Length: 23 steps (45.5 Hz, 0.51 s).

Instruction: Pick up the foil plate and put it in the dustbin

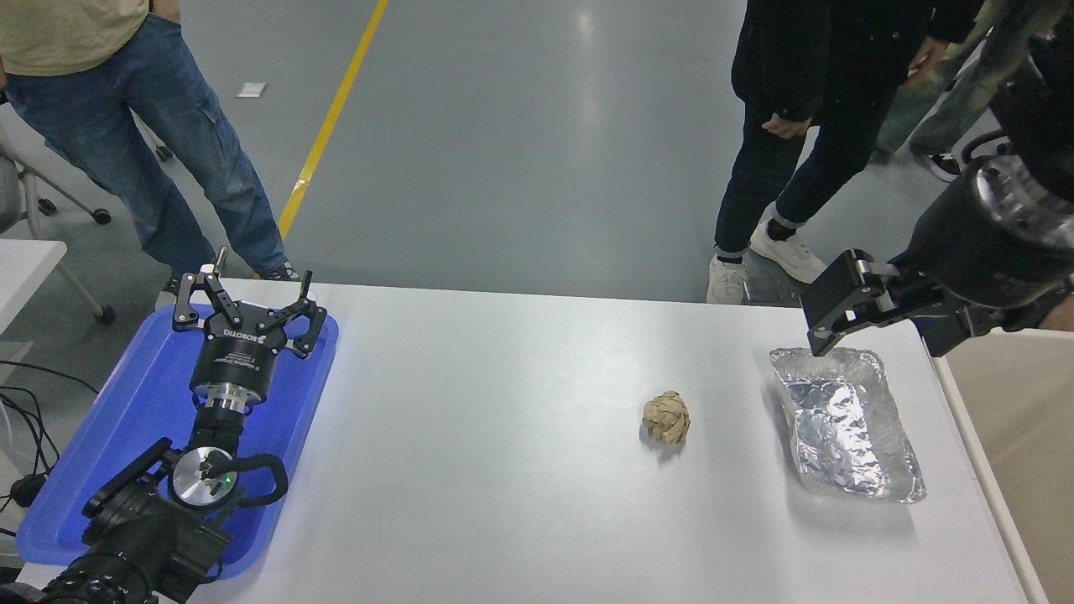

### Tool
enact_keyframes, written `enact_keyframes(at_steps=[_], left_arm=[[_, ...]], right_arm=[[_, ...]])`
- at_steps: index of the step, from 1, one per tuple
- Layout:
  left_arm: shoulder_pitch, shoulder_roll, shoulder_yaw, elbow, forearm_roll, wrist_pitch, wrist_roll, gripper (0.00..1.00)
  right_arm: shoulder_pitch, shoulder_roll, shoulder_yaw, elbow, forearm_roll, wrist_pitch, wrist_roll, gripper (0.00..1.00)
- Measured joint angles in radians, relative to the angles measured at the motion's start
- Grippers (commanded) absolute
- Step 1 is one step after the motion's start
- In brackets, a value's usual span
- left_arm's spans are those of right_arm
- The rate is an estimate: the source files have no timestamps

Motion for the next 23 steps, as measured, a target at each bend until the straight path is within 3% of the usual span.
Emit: enact_keyframes(at_steps=[23], left_arm=[[0.000, 0.001, 0.000, 0.000, 0.000, 0.000, 0.000, 1.00]], right_arm=[[-0.082, -0.001, 0.011, -0.043, -0.027, -0.010, 0.001, 1.00]])
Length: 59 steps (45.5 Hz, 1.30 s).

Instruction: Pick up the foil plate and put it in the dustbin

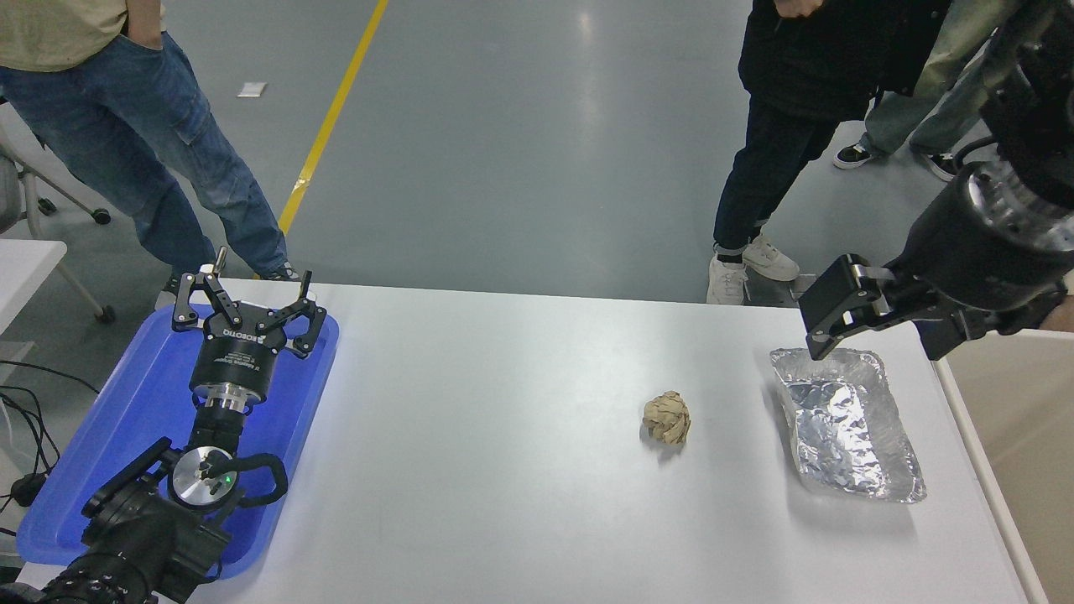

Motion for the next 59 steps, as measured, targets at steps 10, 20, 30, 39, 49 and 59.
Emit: enact_keyframes(at_steps=[10, 20, 30, 39, 49, 59], left_arm=[[0.000, -0.001, 0.000, 0.000, 0.000, 0.000, 0.000, 1.00], [0.000, 0.000, 0.000, 0.000, 0.000, 0.000, 0.000, 1.00], [0.000, 0.000, 0.000, 0.000, 0.000, -0.001, 0.000, 1.00], [0.000, 0.000, 0.000, 0.000, 0.000, -0.001, 0.000, 1.00], [0.000, 0.000, 0.000, 0.000, 0.000, -0.001, 0.001, 1.00], [0.000, -0.001, 0.000, 0.000, 0.000, 0.000, 0.000, 1.00]], right_arm=[[-0.119, -0.032, 0.005, -0.064, -0.090, -0.068, 0.001, 1.00], [-0.310, -0.128, 0.007, -0.183, -0.268, -0.194, 0.000, 1.00], [-0.601, -0.238, 0.082, -0.398, -0.412, -0.309, -0.002, 1.00], [-0.908, -0.286, 0.229, -0.639, -0.500, -0.394, -0.004, 1.00], [-1.188, -0.282, 0.390, -0.864, -0.537, -0.475, -0.004, 1.00], [-1.363, -0.240, 0.479, -1.003, -0.548, -0.554, -0.004, 1.00]])
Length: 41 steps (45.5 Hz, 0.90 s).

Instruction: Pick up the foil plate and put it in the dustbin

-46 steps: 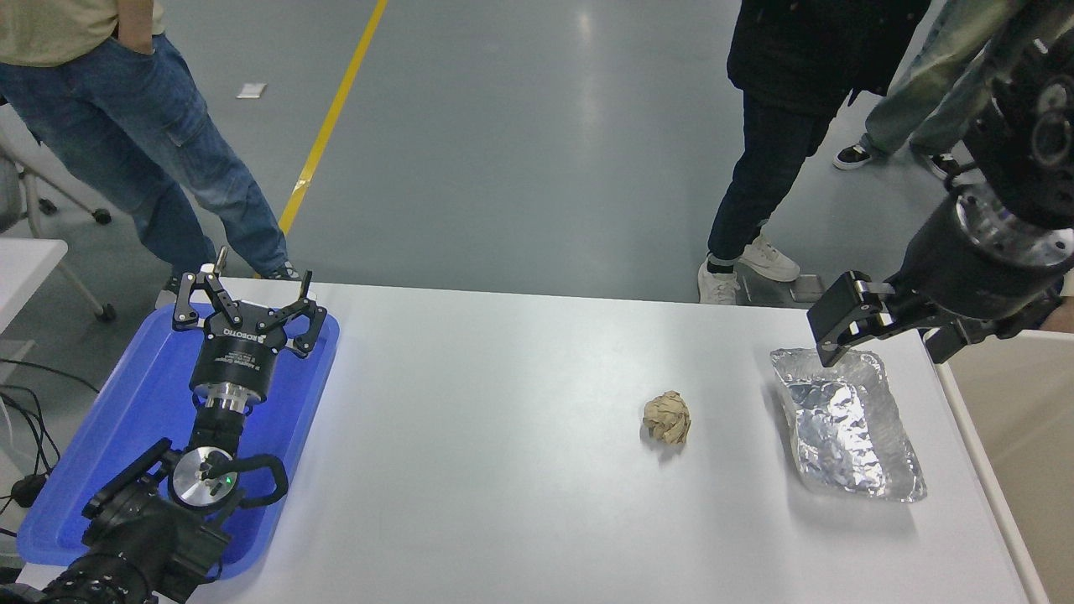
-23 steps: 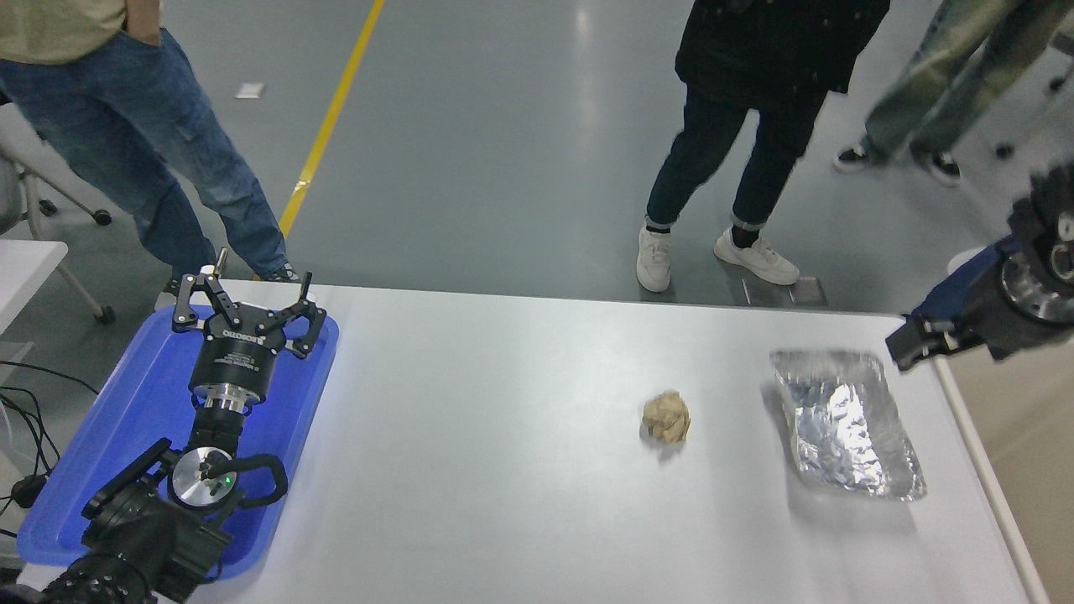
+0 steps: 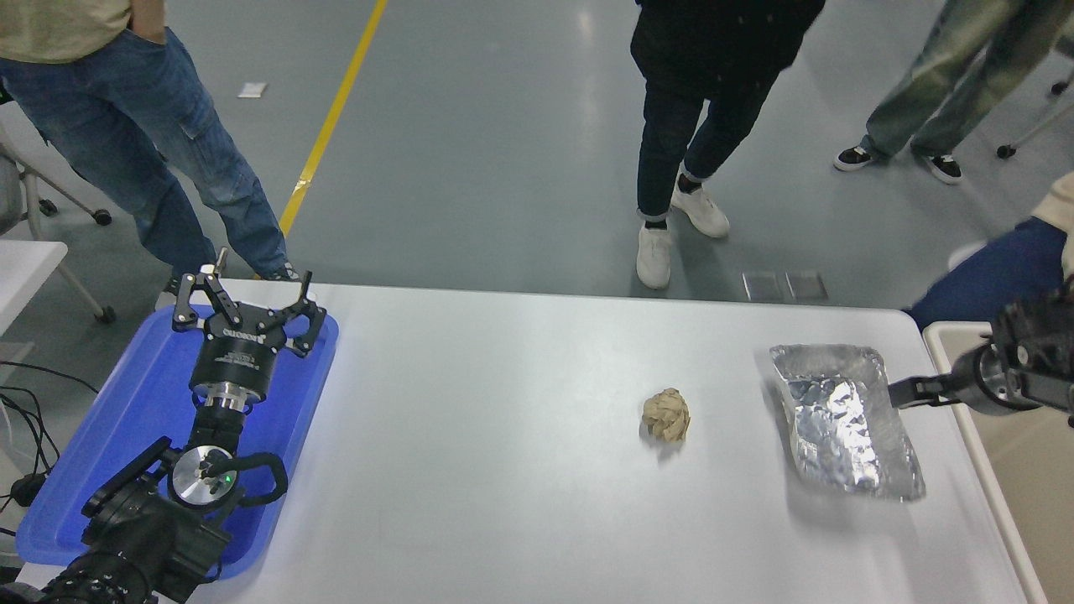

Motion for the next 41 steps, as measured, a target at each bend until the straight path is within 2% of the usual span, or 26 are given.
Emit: enact_keyframes(at_steps=[11, 16, 18, 25, 29, 32, 41], left_arm=[[0.000, 0.000, 0.000, 0.000, 0.000, 0.000, 0.000, 1.00], [0.000, 0.000, 0.000, 0.000, 0.000, 0.000, 0.000, 1.00], [0.000, 0.000, 0.000, 0.000, 0.000, 0.000, 0.000, 1.00], [0.000, 0.000, 0.000, 0.000, 0.000, 0.000, 0.000, 1.00], [0.000, 0.000, 0.000, 0.000, 0.000, 0.000, 0.000, 1.00], [0.000, 0.000, 0.000, 0.000, 0.000, 0.000, 0.000, 1.00], [0.000, 0.000, 0.000, 0.000, 0.000, 0.000, 0.000, 1.00]], right_arm=[[-0.119, 0.047, 0.057, -0.104, -0.004, -0.057, -0.001, 1.00], [-0.151, 0.061, 0.075, -0.132, -0.005, -0.072, -0.001, 0.94], [-0.161, 0.065, 0.082, -0.139, -0.005, -0.077, -0.001, 0.84], [-0.189, 0.073, 0.103, -0.159, -0.006, -0.088, -0.001, 0.31], [-0.200, 0.077, 0.110, -0.164, -0.007, -0.092, -0.001, 0.18], [-0.206, 0.080, 0.114, -0.166, -0.007, -0.097, -0.001, 0.00], [-0.215, 0.087, 0.121, -0.168, -0.008, -0.107, 0.003, 0.00]])
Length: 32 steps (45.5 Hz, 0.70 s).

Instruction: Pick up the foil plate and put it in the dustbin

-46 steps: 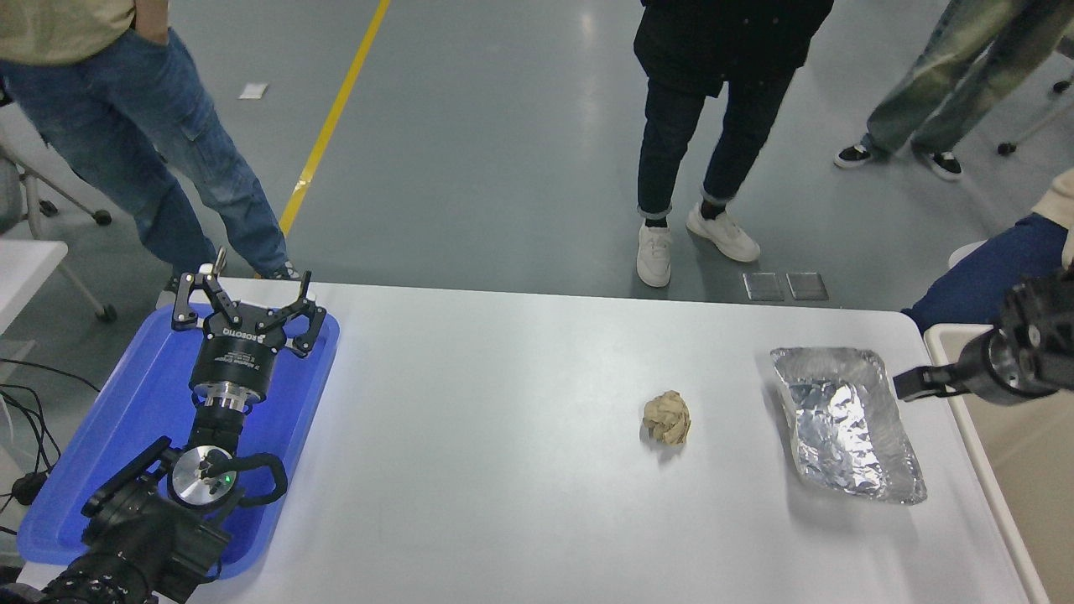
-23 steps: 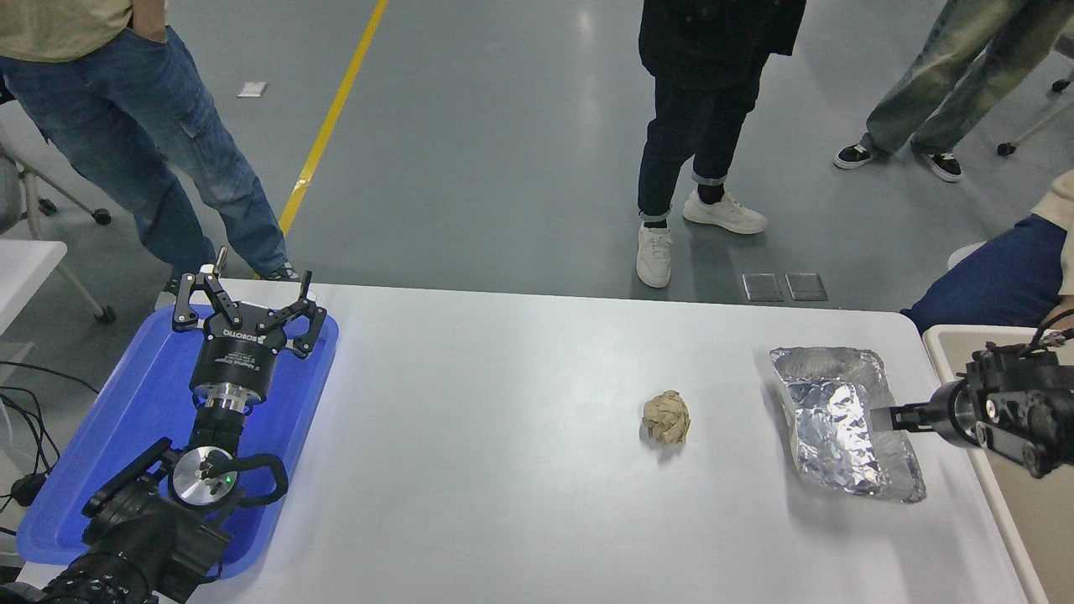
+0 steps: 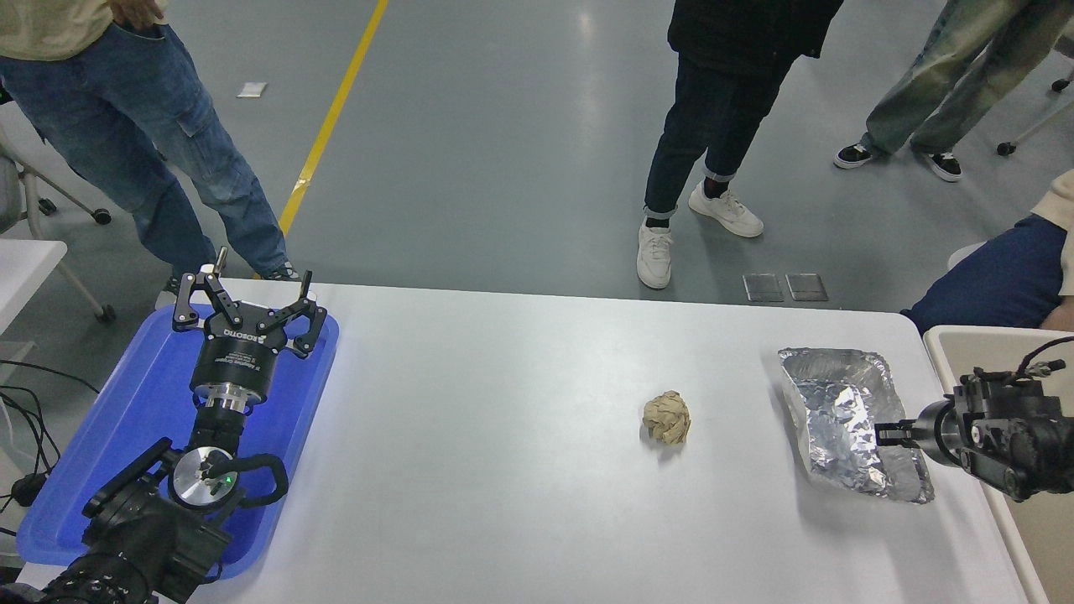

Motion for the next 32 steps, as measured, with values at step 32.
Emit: enact_keyframes(at_steps=[32], left_arm=[[0.000, 0.000, 0.000, 0.000, 0.000, 0.000, 0.000, 1.00]], right_arm=[[0.214, -0.154, -0.017, 0.259, -0.006, 0.012, 0.007, 0.00]])
